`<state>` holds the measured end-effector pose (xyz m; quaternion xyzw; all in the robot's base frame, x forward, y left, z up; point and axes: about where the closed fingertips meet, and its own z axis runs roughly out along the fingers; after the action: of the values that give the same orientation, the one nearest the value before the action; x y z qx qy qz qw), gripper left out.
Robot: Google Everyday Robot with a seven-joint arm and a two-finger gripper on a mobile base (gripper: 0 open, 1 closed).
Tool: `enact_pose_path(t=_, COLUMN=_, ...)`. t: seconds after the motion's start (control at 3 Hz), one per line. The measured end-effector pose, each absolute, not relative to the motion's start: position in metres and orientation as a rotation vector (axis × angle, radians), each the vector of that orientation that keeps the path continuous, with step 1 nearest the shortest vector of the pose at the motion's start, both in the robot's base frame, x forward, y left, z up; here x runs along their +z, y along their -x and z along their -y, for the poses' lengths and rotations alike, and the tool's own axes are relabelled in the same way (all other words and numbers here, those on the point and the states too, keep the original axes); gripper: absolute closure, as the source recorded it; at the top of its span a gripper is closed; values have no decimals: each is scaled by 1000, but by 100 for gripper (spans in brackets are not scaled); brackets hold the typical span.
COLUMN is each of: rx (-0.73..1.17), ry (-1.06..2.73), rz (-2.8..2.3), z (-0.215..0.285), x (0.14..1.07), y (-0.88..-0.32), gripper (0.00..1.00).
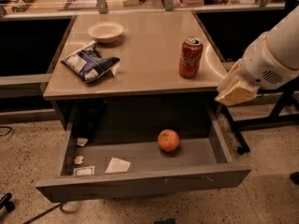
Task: Pick orange from top drawer and place on counter
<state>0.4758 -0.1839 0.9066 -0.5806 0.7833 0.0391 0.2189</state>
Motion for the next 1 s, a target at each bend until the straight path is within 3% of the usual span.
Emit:
enact_pose_path(t=0.33, rx=238, ry=1531, rz=-2146, z=158, x=857, y=-496, gripper=89)
enact_pose_path(t=0.67, rx=332, ry=1479, rz=-2139, z=129, x=809, y=-511, gripper=100)
enact_pose_path(t=1.0, rx=331, ry=1480, rz=-2139, z=129, x=809, y=-511, gripper=100)
